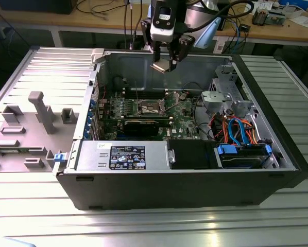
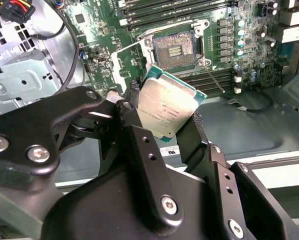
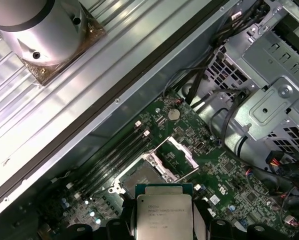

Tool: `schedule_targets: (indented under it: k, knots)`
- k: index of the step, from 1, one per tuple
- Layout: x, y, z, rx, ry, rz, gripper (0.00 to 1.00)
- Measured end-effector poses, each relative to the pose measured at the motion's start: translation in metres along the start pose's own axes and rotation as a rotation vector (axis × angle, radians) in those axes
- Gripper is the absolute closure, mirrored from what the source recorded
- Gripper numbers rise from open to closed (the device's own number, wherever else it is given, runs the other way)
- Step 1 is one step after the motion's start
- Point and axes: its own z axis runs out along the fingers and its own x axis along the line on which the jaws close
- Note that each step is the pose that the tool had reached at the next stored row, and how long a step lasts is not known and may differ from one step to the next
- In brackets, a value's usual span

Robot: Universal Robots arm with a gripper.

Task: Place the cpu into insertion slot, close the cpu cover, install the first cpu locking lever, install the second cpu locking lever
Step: 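Place the cpu into insertion slot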

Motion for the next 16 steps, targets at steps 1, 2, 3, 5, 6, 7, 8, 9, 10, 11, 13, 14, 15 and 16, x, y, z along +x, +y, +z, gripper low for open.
schedule_targets:
  k: [1, 2, 3, 5, 6, 7, 8, 9, 10, 11, 13, 14, 15, 16]
  knots:
    - [0.0, 0.0, 0.0, -0.0002, -0.0007, 0.009, 0.46]
    - [0.0, 0.0, 0.0, -0.0003, -0.0014, 0.017, 0.46]
    - [0.0, 0.0, 0.0, -0.0005, -0.0023, 0.027, 0.46]
    - [0.0, 0.0, 0.0, -0.0009, -0.0041, 0.048, 0.46]
    - [0.0, 0.0, 0.0, -0.001, -0.0046, 0.054, 0.46]
    - [0.0, 0.0, 0.0, -0.0011, -0.0049, 0.058, 0.46]
    - [0.0, 0.0, 0.0, -0.0011, -0.005, 0.058, 0.46]
    - [0.0, 0.0, 0.0, -0.0011, -0.005, 0.058, 0.46]
    - [0.0, 0.0, 0.0, -0.0011, -0.005, 0.058, 0.46]
    - [0.0, 0.0, 0.0, -0.0011, -0.005, 0.058, 0.46]
    - [0.0, 0.0, 0.0, -0.0011, -0.005, 0.058, 0.46]
    - [0.0, 0.0, 0.0, -0.0011, -0.005, 0.058, 0.46]
    - [0.0, 0.0, 0.0, -0.0011, -0.005, 0.058, 0.46]
    - [0.0, 0.0, 0.0, -0.0011, -0.005, 0.058, 0.46]
